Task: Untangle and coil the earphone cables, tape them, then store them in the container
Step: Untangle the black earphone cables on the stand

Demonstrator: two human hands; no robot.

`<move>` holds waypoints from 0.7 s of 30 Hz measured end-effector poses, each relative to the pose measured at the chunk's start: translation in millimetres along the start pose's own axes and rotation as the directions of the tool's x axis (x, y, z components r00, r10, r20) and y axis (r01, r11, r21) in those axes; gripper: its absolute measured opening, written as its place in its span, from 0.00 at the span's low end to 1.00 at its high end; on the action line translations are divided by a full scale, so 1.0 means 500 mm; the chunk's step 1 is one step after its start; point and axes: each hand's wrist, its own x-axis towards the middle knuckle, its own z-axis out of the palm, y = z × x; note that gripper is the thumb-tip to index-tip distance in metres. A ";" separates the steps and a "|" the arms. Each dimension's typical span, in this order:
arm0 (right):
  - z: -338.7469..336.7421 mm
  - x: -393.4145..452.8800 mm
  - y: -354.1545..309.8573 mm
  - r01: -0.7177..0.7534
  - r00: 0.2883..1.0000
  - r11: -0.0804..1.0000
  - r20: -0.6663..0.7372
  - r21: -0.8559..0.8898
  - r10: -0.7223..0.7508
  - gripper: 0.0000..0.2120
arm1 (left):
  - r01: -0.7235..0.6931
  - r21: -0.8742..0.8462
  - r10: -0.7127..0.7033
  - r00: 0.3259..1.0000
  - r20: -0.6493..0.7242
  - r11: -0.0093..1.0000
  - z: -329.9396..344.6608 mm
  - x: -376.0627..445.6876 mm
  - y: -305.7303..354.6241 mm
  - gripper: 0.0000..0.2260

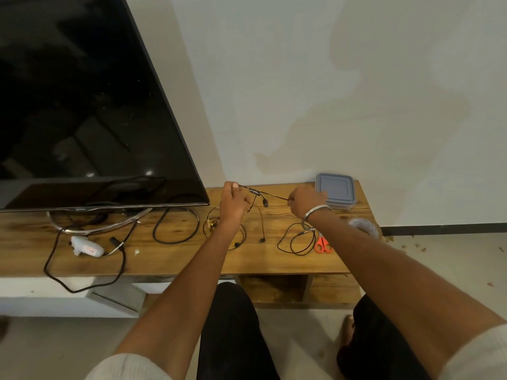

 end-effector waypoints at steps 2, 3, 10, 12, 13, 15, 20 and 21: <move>-0.002 0.000 0.006 0.047 0.999 0.998 0.022 0.030 -0.048 0.11 | 0.105 -0.151 -0.099 0.994 0.043 0.983 0.001 -0.004 -0.001 0.11; -0.001 0.001 0.007 0.079 0.996 0.994 0.044 0.078 -0.082 0.12 | 0.144 -0.184 -0.135 0.989 0.064 0.972 0.002 -0.006 -0.004 0.11; -0.008 -0.002 -0.001 0.086 0.982 0.883 0.111 0.462 -0.154 0.18 | 0.116 -0.167 -0.076 0.970 0.231 0.979 -0.007 -0.003 -0.020 0.12; -0.013 -0.008 -0.011 0.130 0.973 0.855 0.100 0.503 -0.207 0.23 | 0.095 -0.182 -0.043 0.961 0.273 0.979 -0.010 -0.002 -0.015 0.13; -0.014 -0.009 -0.016 0.163 0.969 0.847 0.082 0.505 -0.235 0.24 | 0.092 -0.188 -0.033 0.955 0.294 0.978 -0.011 0.000 -0.013 0.13; -0.014 -0.009 -0.026 0.206 0.960 0.829 0.057 0.520 -0.274 0.28 | 0.106 -0.214 -0.023 0.934 0.356 0.971 -0.013 0.003 -0.010 0.13; -0.014 -0.019 -0.039 0.277 0.933 0.745 0.014 0.607 -0.359 0.35 | 0.198 -0.312 -0.028 0.879 0.476 0.929 -0.019 0.000 -0.001 0.14; -0.015 -0.020 -0.040 0.290 0.925 0.725 0.011 0.625 -0.379 0.33 | 0.210 -0.326 -0.027 0.873 0.487 0.922 -0.020 0.000 0.001 0.14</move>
